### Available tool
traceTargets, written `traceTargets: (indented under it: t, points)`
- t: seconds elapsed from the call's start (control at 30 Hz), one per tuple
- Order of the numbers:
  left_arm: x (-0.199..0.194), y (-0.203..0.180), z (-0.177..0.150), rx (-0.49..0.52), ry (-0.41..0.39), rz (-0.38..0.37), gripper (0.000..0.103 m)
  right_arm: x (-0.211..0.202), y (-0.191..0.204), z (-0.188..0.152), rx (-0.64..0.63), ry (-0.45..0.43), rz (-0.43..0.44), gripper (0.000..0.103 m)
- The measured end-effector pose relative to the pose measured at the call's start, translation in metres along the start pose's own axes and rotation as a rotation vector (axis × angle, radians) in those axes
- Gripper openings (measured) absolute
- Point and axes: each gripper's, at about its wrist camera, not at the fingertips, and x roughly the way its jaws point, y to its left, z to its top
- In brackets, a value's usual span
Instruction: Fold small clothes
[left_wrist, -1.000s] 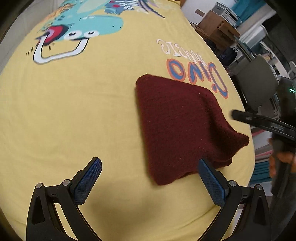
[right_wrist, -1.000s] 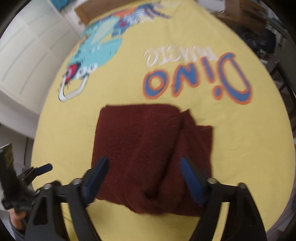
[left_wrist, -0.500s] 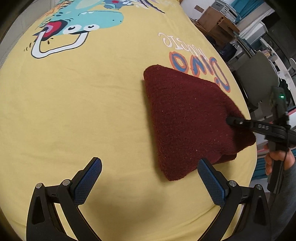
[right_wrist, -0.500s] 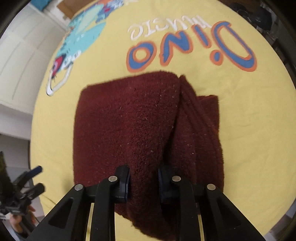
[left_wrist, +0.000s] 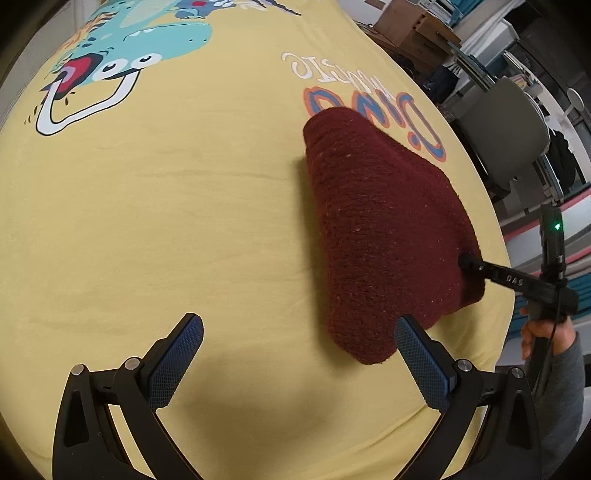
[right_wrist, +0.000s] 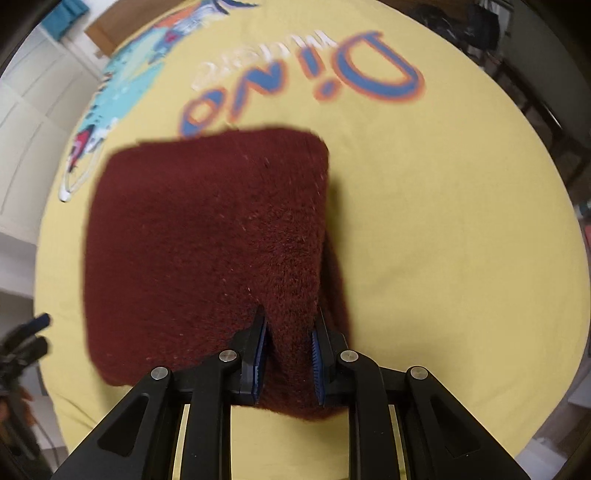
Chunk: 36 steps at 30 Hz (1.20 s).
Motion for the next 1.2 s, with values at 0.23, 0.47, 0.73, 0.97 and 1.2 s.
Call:
traceTargets:
  t: [0.23, 0.47, 0.73, 0.97, 1.2]
  points:
    - [0.011, -0.005, 0.0, -0.002, 0.018, 0.008, 0.102, 0.001, -0.005, -0.014, -0.01, -0.014, -0.036, 0.025]
    - [0.02, -0.011, 0.003, -0.002, 0.027, 0.025, 0.102, 0.0, 0.004, -0.008, -0.043, -0.013, -0.093, 0.062]
    - [0.026, -0.019, 0.019, -0.002, 0.03, 0.011, 0.102, -0.007, -0.002, -0.012, -0.035, -0.016, -0.104, 0.082]
    - [0.033, -0.022, 0.045, -0.021, 0.018, -0.005, 0.102, -0.032, 0.007, -0.005, -0.04, -0.075, -0.063, 0.101]
    - [0.077, -0.037, 0.061, -0.02, 0.079, -0.007, 0.102, -0.003, 0.027, 0.012, -0.053, -0.042, -0.005, 0.103]
